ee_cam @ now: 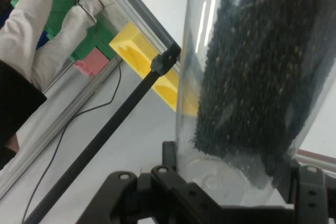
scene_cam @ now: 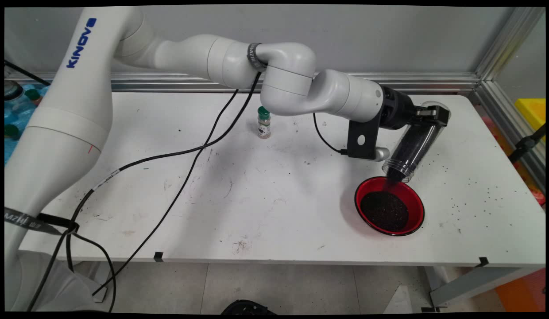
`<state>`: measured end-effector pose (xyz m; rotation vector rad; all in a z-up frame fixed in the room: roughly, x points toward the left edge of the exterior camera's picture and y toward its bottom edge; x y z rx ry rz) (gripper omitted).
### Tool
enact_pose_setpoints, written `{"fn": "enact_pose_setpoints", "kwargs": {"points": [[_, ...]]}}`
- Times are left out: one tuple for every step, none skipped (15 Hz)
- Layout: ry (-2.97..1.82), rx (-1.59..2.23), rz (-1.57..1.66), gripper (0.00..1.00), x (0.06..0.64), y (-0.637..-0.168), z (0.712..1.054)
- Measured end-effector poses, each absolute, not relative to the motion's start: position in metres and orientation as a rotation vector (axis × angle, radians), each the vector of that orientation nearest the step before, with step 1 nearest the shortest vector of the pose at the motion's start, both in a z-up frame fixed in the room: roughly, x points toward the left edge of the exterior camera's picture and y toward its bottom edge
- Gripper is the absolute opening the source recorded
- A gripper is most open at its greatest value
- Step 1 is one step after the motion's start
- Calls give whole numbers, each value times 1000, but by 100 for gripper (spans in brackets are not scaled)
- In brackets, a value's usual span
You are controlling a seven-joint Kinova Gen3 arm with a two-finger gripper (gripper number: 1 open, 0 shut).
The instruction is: Pour the black seasoning powder in the red bowl
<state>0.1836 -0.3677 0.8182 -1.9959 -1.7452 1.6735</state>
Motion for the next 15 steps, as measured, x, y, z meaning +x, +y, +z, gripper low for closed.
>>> {"fn": "enact_pose_setpoints", "kwargs": {"points": [[-1742,-1999,1678,0,183,-367,818],[-1740,-2001,1681,0,183,-367,818],[-1737,-2004,1686,0,183,-366,819],[-1734,-2007,1689,0,182,-366,819],[-1731,-2010,1693,0,182,-365,819],[-1729,-2012,1696,0,182,-365,819],[-1727,-2014,1698,0,181,-365,819],[-1725,-2016,1700,0,181,-364,819],[-1724,-2017,1702,0,181,-364,819],[-1721,-2019,1705,0,181,-364,819],[-1720,-2020,1706,0,181,-363,819],[-1720,-2021,1708,0,180,-363,819],[-1718,-2021,1710,0,180,-363,819],[-1717,-2022,1712,0,180,-363,819],[-1717,-2022,1714,0,180,-362,819]]}}
